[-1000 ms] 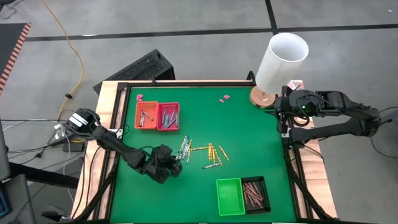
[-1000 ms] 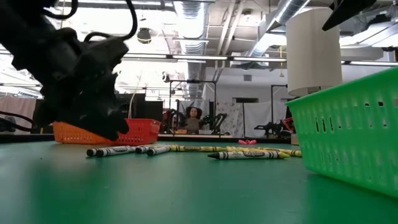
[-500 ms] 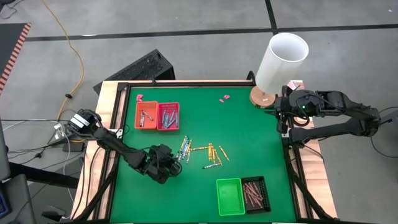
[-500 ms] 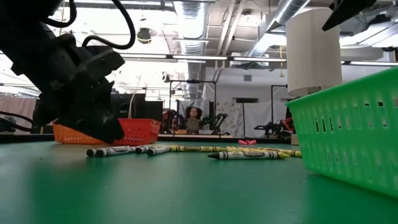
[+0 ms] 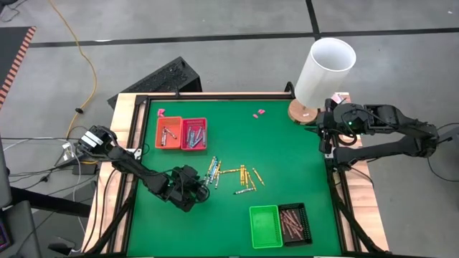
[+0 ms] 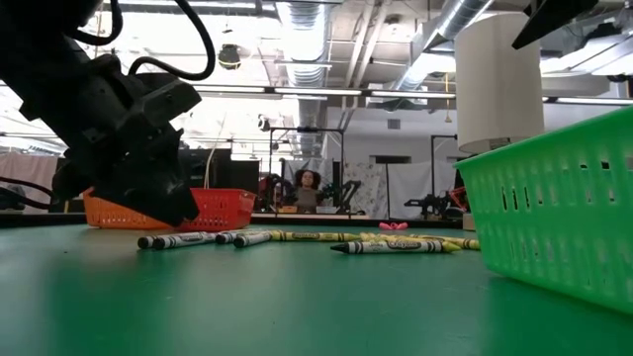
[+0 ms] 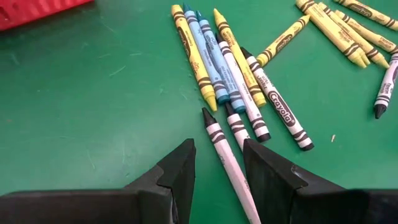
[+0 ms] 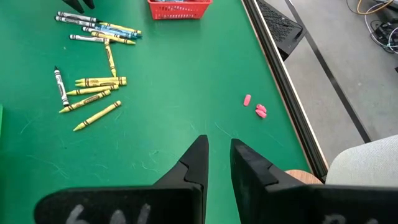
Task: Sort crayons
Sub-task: Put the black crayon into the orange bin
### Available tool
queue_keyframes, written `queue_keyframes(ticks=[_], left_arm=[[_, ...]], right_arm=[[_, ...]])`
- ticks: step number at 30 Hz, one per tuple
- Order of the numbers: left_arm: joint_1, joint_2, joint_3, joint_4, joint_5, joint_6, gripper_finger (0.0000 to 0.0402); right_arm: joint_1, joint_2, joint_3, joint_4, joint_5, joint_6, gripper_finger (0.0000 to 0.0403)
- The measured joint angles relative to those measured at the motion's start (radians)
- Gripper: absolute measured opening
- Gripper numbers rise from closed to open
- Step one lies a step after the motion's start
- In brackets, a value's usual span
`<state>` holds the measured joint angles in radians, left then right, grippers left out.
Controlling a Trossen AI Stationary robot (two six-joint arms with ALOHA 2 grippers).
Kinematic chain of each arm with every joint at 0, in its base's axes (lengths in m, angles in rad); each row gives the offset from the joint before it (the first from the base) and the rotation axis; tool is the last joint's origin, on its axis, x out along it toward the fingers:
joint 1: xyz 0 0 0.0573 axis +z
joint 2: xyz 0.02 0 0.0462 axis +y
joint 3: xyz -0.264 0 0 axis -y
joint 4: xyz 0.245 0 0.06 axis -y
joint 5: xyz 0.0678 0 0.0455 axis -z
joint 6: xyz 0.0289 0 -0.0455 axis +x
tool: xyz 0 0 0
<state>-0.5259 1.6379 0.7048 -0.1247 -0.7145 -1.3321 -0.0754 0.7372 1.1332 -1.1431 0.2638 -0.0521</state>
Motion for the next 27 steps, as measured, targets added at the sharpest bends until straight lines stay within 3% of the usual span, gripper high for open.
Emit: queue_keyframes(ticks=[11, 19, 27], left_arm=[[0.002, 0.0, 0.0, -0.01, -0.005, 0.01, 0.0123], [0.01, 0.0, -0.003, -0.059, -0.032, -0.19, 0.0123], [0.009, 0.001, -0.01, -0.045, -0.004, -0.169, 0.0123]], right_arm=[[0.0, 0.0, 0.0, 0.0, 0.0, 0.0, 0.0068], [0.0, 0.0, 0.0, 0.0, 0.0, 0.0, 0.0068], [0.0, 0.0, 0.0, -0.001, 0.0, 0.0, 0.0068]])
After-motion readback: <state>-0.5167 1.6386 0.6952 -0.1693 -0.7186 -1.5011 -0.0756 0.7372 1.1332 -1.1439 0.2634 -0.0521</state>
